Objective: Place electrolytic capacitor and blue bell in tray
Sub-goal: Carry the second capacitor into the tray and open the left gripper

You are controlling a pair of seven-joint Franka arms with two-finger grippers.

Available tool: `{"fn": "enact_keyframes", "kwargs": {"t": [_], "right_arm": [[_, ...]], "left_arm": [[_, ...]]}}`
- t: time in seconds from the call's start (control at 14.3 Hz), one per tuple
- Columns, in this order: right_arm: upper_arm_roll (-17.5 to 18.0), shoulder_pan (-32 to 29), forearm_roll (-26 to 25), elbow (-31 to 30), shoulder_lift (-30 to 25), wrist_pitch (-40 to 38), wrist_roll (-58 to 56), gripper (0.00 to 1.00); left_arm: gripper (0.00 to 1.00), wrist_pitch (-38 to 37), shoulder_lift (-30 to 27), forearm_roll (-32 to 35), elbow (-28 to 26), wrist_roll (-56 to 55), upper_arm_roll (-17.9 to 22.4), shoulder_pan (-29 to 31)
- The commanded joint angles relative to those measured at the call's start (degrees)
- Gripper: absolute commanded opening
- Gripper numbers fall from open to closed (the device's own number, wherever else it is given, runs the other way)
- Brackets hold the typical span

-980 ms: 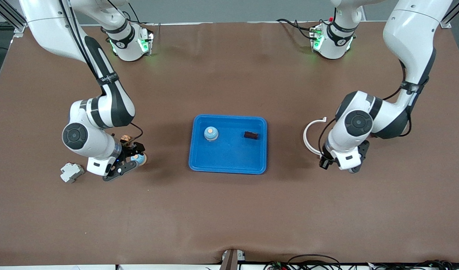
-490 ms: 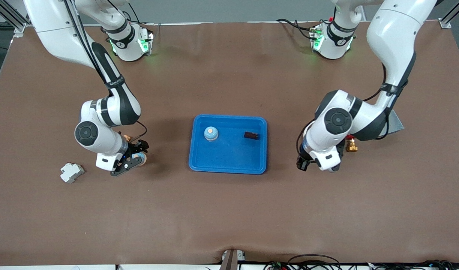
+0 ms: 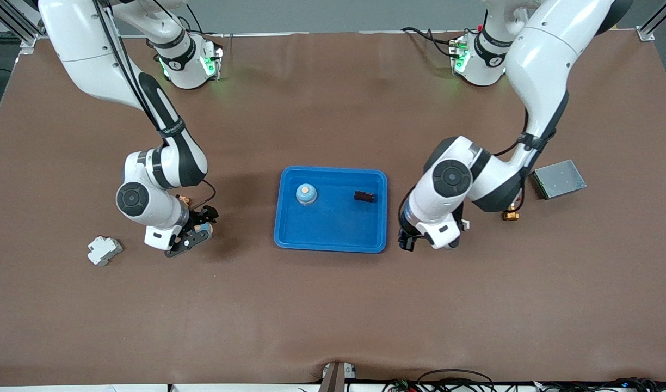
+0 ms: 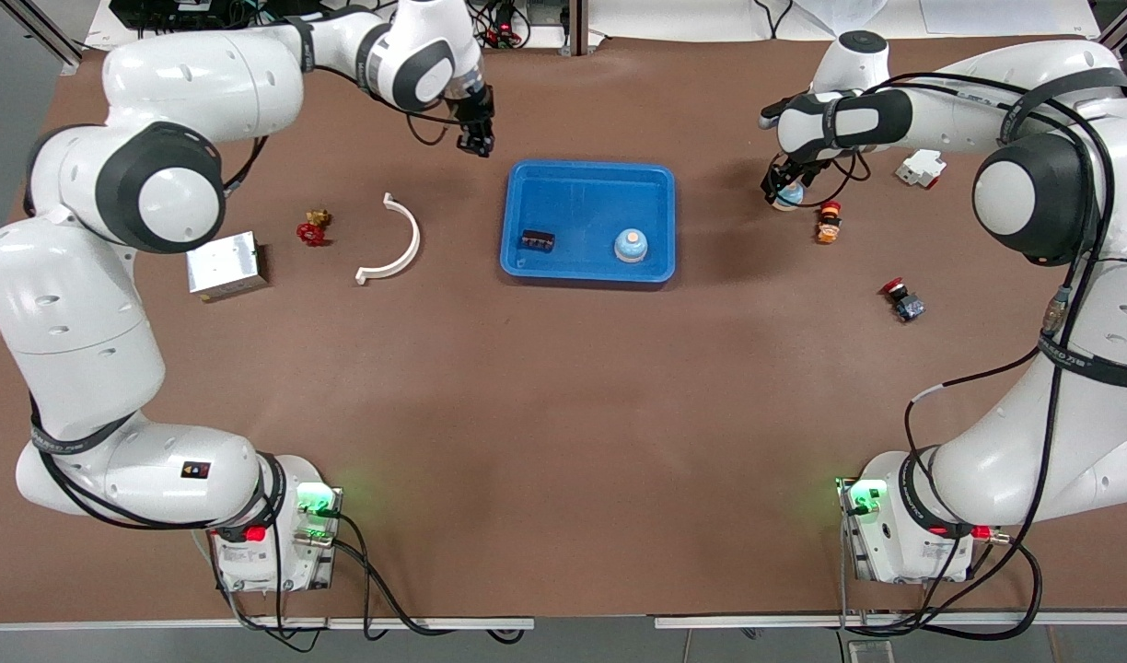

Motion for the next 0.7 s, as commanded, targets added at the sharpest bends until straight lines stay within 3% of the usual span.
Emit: {"fn": "enact_keyframes", "kwargs": {"t": [0.0,0.42,0.63], "right_arm": [[0.9,-1.3,-0.8,-0.3,0.8,1.4,-0.5,1.0],[0.9,-1.7,-0.8,-0.2,1.5,1.8,-0.5,1.0],[0.9,-1.9,-0.8,-0.2,1.5,1.8,-0.5,0.63]], "left_arm": [[0.0,-1.4,0.5,-1.1,2.0,-1.8,0.2,-1.1],[0.0,-1.3,1.9,-2.5,2.5,-6.7,0.6,-5.3],[0.0,-1.0,3.1,-2.0,2.9,-8.7,0.7,-6.4]]}}
